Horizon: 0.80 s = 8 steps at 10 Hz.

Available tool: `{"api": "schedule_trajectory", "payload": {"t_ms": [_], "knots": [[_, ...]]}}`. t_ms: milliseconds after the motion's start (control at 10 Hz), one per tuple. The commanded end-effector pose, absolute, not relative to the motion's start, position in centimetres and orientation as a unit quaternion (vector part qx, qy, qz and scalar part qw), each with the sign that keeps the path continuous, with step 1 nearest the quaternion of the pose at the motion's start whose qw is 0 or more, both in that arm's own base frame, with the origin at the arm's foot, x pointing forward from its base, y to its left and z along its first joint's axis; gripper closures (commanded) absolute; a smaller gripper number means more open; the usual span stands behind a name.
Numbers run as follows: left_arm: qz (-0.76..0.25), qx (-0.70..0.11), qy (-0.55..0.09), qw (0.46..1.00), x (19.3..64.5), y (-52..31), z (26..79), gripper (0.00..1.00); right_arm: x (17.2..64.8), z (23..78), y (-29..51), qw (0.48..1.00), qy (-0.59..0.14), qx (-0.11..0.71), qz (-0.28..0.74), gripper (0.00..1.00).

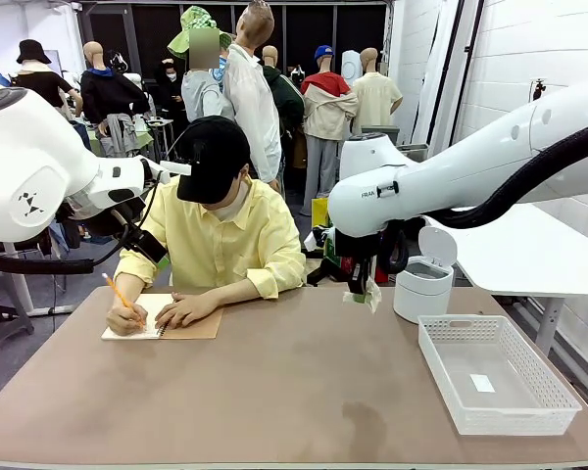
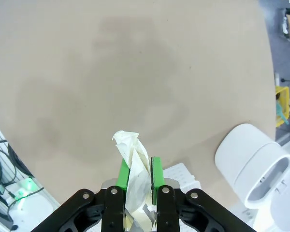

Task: Sort the paper based on its condition.
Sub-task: If a person hands you a paper, place it in the Organizing basket , and if it's crumpled, put it in the Trash can.

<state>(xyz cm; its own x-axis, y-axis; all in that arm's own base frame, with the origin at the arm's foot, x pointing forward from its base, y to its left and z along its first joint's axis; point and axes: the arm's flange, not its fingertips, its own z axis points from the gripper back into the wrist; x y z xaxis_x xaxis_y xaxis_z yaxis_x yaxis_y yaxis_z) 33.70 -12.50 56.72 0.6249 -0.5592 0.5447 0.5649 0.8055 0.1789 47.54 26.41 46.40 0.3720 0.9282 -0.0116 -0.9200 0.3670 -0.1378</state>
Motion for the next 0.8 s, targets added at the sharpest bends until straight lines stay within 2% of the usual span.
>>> {"api": "schedule_trajectory", "payload": {"t_ms": [0,400,700], "knots": [[-0.312,-0.004,-0.301,0.901,33.7,-12.4,56.8,0.00,47.3,45.9,27.1,0.821,-0.030,-0.059,0.567,0.78],[-0.312,-0.004,-0.301,0.901,33.7,-12.4,56.8,0.00,47.3,46.1,27.1,0.822,-0.032,-0.059,0.565,0.78],[-0.312,-0.004,-0.301,0.901,33.7,-12.4,56.8,0.00,49.8,48.2,24.5,0.859,-0.040,-0.143,0.489,0.78]]}}
